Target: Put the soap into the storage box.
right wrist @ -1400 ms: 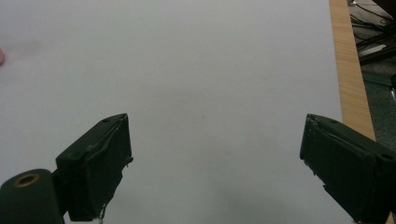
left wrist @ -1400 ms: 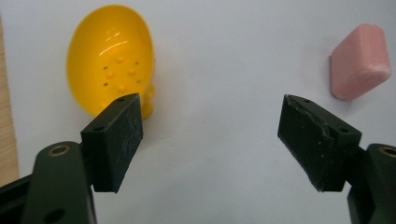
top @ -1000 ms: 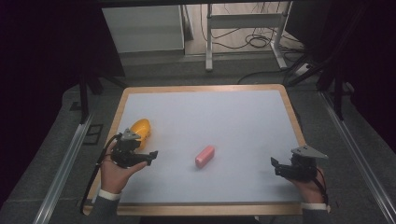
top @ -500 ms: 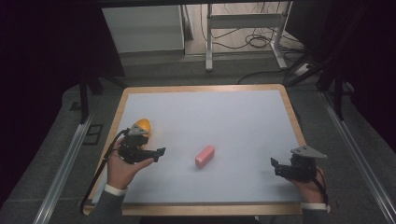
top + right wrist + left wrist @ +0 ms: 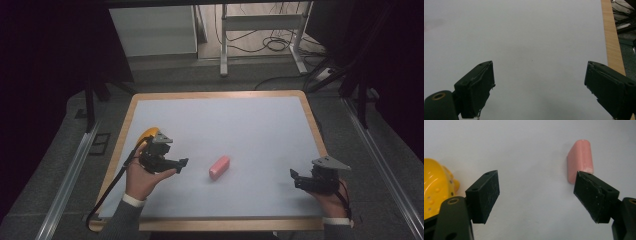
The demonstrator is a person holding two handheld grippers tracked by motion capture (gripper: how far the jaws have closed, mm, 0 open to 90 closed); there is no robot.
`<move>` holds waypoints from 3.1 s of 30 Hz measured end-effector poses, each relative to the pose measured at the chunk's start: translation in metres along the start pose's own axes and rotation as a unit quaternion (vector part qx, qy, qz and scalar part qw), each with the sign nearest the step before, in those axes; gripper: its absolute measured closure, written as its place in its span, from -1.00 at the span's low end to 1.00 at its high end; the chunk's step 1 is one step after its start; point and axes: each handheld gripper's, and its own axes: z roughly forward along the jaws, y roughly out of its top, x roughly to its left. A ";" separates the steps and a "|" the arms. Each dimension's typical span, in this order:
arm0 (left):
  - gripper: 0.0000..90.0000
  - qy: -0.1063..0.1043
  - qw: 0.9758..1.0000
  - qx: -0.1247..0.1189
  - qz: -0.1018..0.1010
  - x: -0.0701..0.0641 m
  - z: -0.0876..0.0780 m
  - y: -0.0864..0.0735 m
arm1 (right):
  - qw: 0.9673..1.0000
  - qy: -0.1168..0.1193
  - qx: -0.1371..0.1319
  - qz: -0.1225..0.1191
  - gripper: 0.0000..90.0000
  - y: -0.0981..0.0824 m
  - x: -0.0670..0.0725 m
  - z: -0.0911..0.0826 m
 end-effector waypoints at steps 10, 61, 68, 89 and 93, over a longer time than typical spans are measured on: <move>-0.54 -0.017 1.000 0.008 0.013 -0.015 0.013 0.016 | 1.000 0.000 -0.003 -0.002 -0.80 0.000 0.001 -0.001; -0.52 -0.059 0.994 0.075 0.049 -0.058 0.069 0.035 | 1.000 -0.008 0.000 0.002 -0.80 -0.003 -0.004 -0.001; -0.49 -0.058 0.993 0.089 0.050 -0.064 0.078 0.031 | 1.000 -0.009 0.001 0.002 -0.80 -0.003 -0.004 -0.001; -0.27 -0.042 0.990 0.124 0.047 -0.073 0.119 0.043 | 1.000 -0.013 0.004 0.000 -0.80 -0.005 -0.005 -0.001; -0.18 -0.045 0.990 0.127 0.045 -0.073 0.126 0.041 | 1.000 -0.014 0.006 0.001 -0.80 -0.005 -0.005 0.000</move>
